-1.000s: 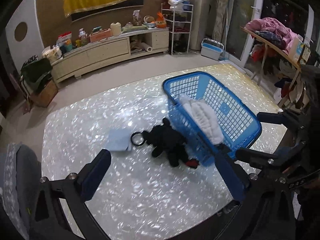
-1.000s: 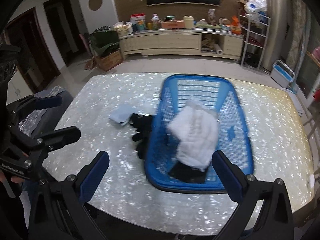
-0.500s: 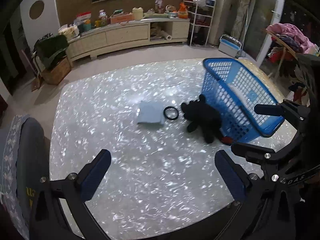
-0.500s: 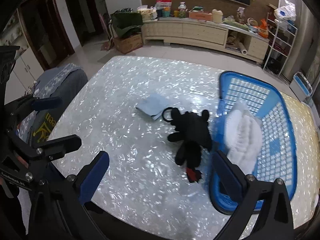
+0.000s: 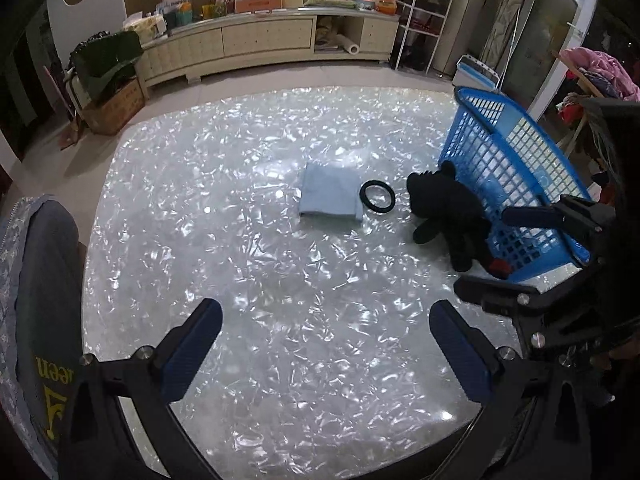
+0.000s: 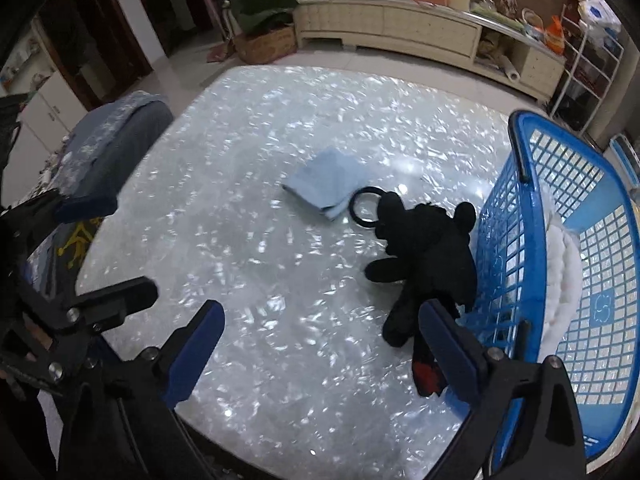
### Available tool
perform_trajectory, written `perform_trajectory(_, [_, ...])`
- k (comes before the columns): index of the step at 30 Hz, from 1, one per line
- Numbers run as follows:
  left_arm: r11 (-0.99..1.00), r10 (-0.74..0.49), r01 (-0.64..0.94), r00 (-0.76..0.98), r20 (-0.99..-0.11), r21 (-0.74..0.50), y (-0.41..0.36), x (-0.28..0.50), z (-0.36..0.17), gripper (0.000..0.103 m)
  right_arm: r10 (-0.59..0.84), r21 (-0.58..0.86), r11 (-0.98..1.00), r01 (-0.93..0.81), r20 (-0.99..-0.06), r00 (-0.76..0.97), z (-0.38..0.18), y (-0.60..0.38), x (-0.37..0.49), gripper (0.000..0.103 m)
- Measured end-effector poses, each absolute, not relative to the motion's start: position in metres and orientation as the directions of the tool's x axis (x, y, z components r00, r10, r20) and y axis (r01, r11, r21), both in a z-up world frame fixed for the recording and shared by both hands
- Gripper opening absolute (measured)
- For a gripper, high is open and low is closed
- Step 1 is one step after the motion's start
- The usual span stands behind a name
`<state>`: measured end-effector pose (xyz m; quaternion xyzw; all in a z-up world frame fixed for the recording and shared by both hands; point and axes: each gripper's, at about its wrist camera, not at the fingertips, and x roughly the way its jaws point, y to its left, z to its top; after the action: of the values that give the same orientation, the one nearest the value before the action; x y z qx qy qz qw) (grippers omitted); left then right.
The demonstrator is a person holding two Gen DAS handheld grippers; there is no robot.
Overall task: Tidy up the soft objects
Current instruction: 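Reach the right gripper to the black plush toy and grasp it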
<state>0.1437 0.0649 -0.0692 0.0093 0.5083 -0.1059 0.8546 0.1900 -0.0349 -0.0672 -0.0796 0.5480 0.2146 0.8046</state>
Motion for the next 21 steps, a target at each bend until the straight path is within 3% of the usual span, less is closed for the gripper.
perform_trajectory(16, [0.963,-0.166,0.263,0.410,-0.897,-0.058,0.060,0.197,-0.111,0.103,-0.002,-0.178,0.891,-0.418,-0.921,0.389,-0.096,-0.011,0.222,0.097])
perform_trajectory(21, [0.955,-0.176,0.289,0.396,-0.901,-0.060,0.067,0.212,-0.123,0.103,-0.126,-0.348,0.828,-0.440,-0.879,0.459,-0.102,0.007,0.224,0.086])
